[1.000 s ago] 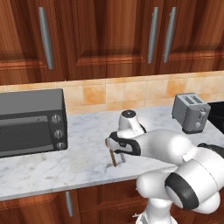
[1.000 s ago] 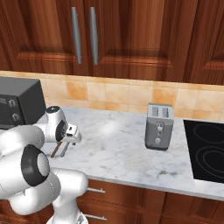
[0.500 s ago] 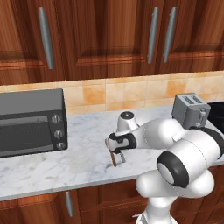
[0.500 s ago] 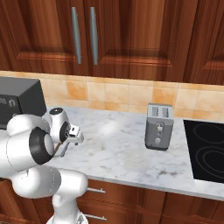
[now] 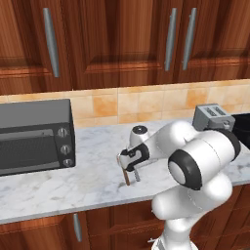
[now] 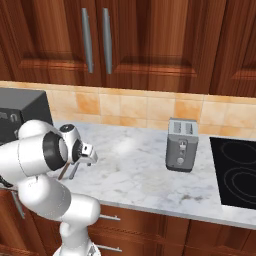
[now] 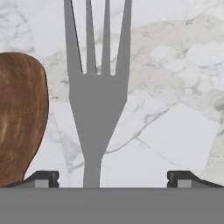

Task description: Take the fork and place it on the left side of the plate. Then take the spoon and place it on the right side of the plate. Make sure they're directly next to the plate.

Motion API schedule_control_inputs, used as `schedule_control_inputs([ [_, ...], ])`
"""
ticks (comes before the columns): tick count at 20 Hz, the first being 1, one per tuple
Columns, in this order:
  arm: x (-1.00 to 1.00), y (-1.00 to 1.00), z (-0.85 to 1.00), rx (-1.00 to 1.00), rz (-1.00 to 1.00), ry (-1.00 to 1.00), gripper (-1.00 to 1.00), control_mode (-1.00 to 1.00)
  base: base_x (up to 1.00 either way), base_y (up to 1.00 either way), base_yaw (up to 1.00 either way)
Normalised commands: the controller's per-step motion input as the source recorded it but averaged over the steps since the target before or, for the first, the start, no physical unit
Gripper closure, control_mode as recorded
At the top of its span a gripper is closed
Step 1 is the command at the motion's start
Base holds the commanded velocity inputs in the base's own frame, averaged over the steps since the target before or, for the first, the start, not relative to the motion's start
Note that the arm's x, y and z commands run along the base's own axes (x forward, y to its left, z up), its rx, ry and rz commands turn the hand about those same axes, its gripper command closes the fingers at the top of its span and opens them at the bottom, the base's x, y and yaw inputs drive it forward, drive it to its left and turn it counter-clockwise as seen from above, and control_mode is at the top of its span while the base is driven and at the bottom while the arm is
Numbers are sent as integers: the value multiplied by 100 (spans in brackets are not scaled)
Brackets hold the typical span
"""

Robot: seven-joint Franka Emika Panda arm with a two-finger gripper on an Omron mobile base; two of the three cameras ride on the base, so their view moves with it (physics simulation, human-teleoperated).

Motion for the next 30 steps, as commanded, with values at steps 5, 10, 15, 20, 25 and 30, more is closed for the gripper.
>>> schedule_control_inputs([
  [5,17,0,-16,0,-2,0,-100,-100,0,0,0],
  [10,10,0,-21,0,-2,0,-100,-100,0,0,0],
  [15,0,0,-38,0,-2,0,-100,-100,0,0,0],
  [20,0,0,-55,-3,-3,0,100,-100,0,0,0],
  [25,0,-1,-68,-2,-6,2,100,-100,0,0,0],
  [30,0,-17,-65,0,-10,3,100,-100,0,0,0],
])
